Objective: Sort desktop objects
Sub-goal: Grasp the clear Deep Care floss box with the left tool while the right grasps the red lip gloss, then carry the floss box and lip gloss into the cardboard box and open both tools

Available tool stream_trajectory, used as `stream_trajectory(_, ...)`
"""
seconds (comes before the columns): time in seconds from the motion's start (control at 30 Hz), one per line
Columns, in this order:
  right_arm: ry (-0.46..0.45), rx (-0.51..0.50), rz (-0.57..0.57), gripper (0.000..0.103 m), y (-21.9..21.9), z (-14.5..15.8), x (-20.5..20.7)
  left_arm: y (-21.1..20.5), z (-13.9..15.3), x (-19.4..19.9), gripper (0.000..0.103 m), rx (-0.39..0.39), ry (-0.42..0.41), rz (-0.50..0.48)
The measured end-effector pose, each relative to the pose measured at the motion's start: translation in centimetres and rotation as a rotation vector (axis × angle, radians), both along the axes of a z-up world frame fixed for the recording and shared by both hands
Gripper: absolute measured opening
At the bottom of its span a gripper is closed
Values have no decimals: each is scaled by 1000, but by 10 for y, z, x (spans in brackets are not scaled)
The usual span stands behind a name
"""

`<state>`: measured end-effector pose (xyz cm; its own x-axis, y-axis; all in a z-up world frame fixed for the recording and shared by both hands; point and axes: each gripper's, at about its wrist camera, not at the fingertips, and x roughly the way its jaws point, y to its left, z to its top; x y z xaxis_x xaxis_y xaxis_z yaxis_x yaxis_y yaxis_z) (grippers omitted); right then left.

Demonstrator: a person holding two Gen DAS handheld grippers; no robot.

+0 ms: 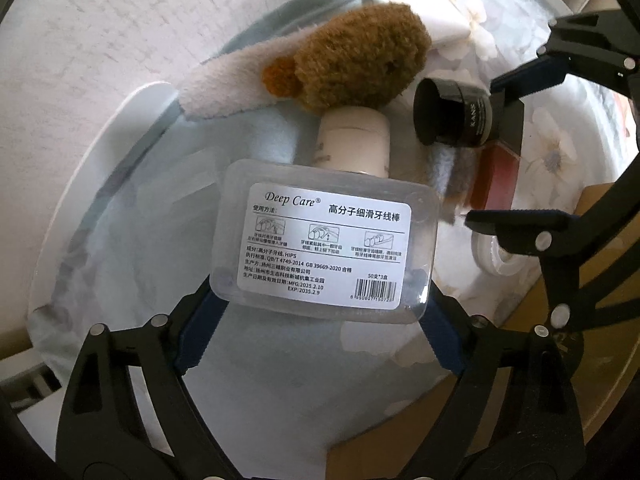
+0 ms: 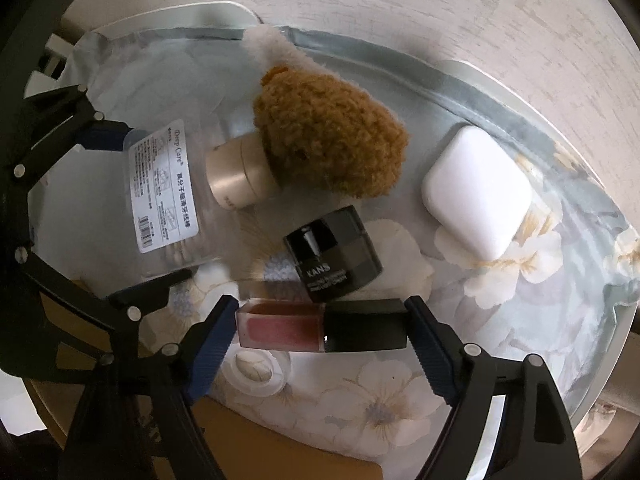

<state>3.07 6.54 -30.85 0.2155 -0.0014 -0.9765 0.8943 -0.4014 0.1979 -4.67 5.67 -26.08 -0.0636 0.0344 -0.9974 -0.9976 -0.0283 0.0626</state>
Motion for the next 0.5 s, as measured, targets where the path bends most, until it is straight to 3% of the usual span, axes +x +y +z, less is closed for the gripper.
stream_trajectory(0.23, -6, -17, -17, 81, 22, 21, 8, -14, 38, 0, 88, 40, 14, 5)
stream_trajectory(0.5, 12, -76, -12, 81, 50, 74, 24, -49, 101, 12, 88, 118, 20, 3)
